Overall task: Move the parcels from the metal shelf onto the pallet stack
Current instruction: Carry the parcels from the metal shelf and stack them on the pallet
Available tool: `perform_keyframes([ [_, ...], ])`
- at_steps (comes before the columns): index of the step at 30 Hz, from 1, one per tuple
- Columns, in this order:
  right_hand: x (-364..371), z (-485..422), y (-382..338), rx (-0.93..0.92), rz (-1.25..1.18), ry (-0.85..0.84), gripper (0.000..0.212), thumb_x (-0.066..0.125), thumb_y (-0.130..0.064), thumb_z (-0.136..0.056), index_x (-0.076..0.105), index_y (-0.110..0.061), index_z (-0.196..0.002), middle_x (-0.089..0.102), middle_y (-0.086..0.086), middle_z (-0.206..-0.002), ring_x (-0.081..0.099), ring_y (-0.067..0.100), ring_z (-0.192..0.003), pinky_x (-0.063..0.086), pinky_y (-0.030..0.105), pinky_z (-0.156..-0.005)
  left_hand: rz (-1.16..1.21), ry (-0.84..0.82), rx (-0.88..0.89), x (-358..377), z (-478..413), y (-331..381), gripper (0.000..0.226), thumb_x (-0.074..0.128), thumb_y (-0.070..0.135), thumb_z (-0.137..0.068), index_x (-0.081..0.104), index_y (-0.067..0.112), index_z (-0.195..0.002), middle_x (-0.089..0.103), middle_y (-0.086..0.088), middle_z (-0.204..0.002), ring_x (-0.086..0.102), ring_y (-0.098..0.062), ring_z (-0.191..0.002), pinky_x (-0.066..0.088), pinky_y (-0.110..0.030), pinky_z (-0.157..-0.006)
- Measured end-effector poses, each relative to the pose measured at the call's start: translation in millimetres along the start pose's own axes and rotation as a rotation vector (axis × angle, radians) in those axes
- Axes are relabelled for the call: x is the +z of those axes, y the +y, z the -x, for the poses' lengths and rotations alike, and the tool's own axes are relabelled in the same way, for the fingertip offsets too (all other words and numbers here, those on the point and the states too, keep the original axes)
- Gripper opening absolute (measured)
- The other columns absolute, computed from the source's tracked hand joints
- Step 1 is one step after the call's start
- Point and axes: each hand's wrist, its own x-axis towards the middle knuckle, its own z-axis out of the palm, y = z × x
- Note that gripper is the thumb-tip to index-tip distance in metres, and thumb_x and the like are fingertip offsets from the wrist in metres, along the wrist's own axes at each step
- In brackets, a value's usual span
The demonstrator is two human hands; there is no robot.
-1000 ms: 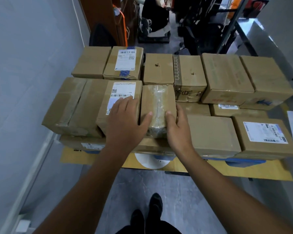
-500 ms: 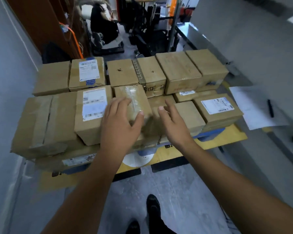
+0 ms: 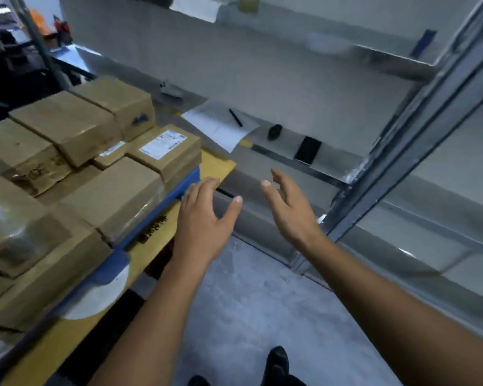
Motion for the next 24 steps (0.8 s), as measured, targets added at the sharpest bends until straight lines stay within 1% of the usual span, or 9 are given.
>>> perform_keyframes([
  [3, -69.8, 23.9, 36.9, 0.066, 0.046, 0.135, 0.066, 0.048, -0.058, -0.106, 0.037, -0.026, -0.162, 0.038, -0.005, -0.168, 0.035, 0.012, -0.153, 0.030, 0.040, -0.125, 0.020, -0.122, 0.089, 55.6, 5.9, 49.5, 0.062, 0.060, 0.053, -0.098, 0.048, 0.022, -0.150, 0.044, 0.003, -0.156, 0.037, -0.016, -0.146, 0.035, -0.047, -0.120],
  [6, -139.7, 54.1, 76.7, 0.127, 0.062, 0.283, 0.063, 0.052, -0.055, -0.105, 0.041, -0.025, -0.160, 0.041, -0.005, -0.165, 0.036, 0.012, -0.152, 0.030, 0.036, -0.124, 0.047, -0.234, 0.163, 117.5, 20.3, 100.2, 0.062, 0.061, 0.052, -0.097, 0.048, 0.021, -0.150, 0.044, 0.003, -0.155, 0.037, -0.017, -0.145, 0.035, -0.046, -0.120],
  [11, -261.4, 119.2, 152.2, 0.244, 0.075, 0.453, 0.062, 0.054, -0.053, -0.105, 0.043, -0.026, -0.160, 0.043, -0.006, -0.164, 0.037, 0.009, -0.150, 0.035, 0.040, -0.124, 0.090, -0.397, 0.270, 232.8, 59.3, 191.7, 0.063, 0.061, 0.054, -0.096, 0.050, 0.022, -0.148, 0.047, 0.003, -0.153, 0.040, -0.017, -0.145, 0.034, -0.045, -0.121],
  [13, -311.0, 147.4, 182.8, 0.285, 0.077, 0.519, 0.062, 0.055, -0.053, -0.105, 0.043, -0.025, -0.159, 0.044, -0.006, -0.163, 0.038, 0.010, -0.150, 0.036, 0.037, -0.122, 0.107, -0.458, 0.319, 280.0, 80.7, 230.3, 0.061, 0.064, 0.051, -0.095, 0.052, 0.020, -0.147, 0.049, 0.002, -0.153, 0.042, -0.018, -0.144, 0.035, -0.045, -0.120],
  [15, -356.9, 173.8, 211.5, 0.324, 0.084, 0.588, 0.061, 0.056, -0.051, -0.105, 0.045, -0.023, -0.158, 0.045, -0.004, -0.162, 0.039, 0.011, -0.149, 0.033, 0.028, -0.117, 0.105, -0.516, 0.371, 324.5, 102.5, 265.6, 0.060, 0.066, 0.049, -0.095, 0.053, 0.019, -0.146, 0.050, 0.001, -0.152, 0.043, -0.019, -0.144, 0.034, -0.044, -0.121],
  [17, -400.5, 202.2, 237.1, 0.372, 0.096, 0.661, 0.060, 0.057, -0.048, -0.105, 0.047, -0.020, -0.157, 0.047, -0.001, -0.160, 0.040, 0.014, -0.149, 0.031, 0.027, -0.118, 0.104, -0.562, 0.420, 366.6, 124.5, 300.0, 0.058, 0.068, 0.046, -0.096, 0.055, 0.017, -0.145, 0.052, -0.002, -0.150, 0.044, -0.021, -0.142, 0.034, -0.042, -0.120],
  [19, -437.9, 231.3, 257.6, 0.406, 0.094, 0.722, 0.060, 0.057, -0.047, -0.105, 0.047, -0.018, -0.157, 0.048, 0.001, -0.159, 0.041, 0.015, -0.149, 0.031, 0.030, -0.121, 0.128, -0.602, 0.456, 402.7, 146.3, 332.1, 0.056, 0.070, 0.042, -0.096, 0.057, 0.014, -0.143, 0.055, -0.004, -0.148, 0.047, -0.022, -0.141, 0.034, -0.041, -0.119],
  [22, -487.3, 277.2, 282.7, 0.463, 0.091, 0.806, 0.060, 0.057, -0.046, -0.105, 0.046, -0.018, -0.158, 0.047, 0.000, -0.161, 0.040, 0.012, -0.149, 0.029, 0.026, -0.119, 0.144, -0.688, 0.523, 449.3, 184.8, 377.0, 0.057, 0.069, 0.043, -0.096, 0.056, 0.014, -0.143, 0.055, -0.004, -0.148, 0.047, -0.021, -0.140, 0.035, -0.040, -0.119],
  [24, -514.3, 304.9, 295.8, 0.491, 0.102, 0.867, 0.060, 0.056, -0.047, -0.106, 0.045, -0.019, -0.158, 0.046, -0.001, -0.161, 0.040, 0.013, -0.149, 0.030, 0.029, -0.120, 0.144, -0.756, 0.578, 476.0, 209.7, 402.2, 0.057, 0.068, 0.044, -0.096, 0.056, 0.014, -0.144, 0.054, -0.003, -0.149, 0.046, -0.021, -0.141, 0.034, -0.040, -0.120],
])
